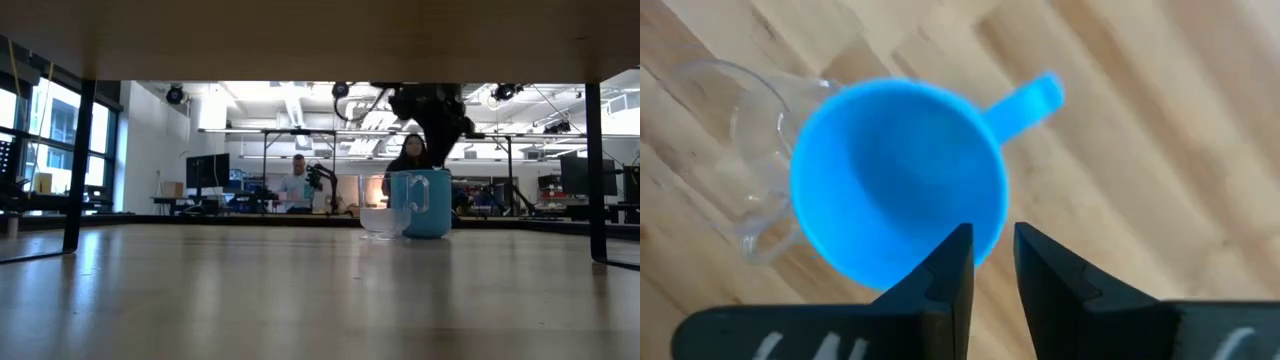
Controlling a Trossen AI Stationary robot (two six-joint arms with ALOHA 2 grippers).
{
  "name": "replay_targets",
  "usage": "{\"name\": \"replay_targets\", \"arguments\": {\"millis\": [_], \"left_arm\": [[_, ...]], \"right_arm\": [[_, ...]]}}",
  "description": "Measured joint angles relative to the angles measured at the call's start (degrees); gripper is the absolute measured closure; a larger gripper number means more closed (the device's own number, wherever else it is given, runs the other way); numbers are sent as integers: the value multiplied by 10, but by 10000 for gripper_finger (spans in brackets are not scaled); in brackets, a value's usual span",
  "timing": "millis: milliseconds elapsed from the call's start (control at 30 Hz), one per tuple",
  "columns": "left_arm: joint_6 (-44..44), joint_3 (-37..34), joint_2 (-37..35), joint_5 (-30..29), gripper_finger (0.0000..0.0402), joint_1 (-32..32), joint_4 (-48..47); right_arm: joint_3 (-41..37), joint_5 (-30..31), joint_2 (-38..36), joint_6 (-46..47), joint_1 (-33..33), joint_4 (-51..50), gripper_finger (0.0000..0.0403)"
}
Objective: Stack small to large cups/mugs on shelf
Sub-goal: Put the blue mug on the shelf
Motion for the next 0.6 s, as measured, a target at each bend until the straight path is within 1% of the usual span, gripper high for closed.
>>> {"name": "replay_targets", "arguments": {"millis": [133, 400, 500, 600], "left_arm": [[0, 0, 0, 0, 277, 0, 0], [-2, 0, 0, 0, 277, 1, 0], [-5, 0, 0, 0, 277, 2, 0], [-14, 0, 0, 0, 277, 2, 0]], "right_arm": [[32, 4, 0, -92, 0, 1, 311], [50, 1, 0, -296, 0, 0, 225], [50, 1, 0, -356, 0, 0, 214], [50, 1, 0, -403, 0, 2, 217]]}}
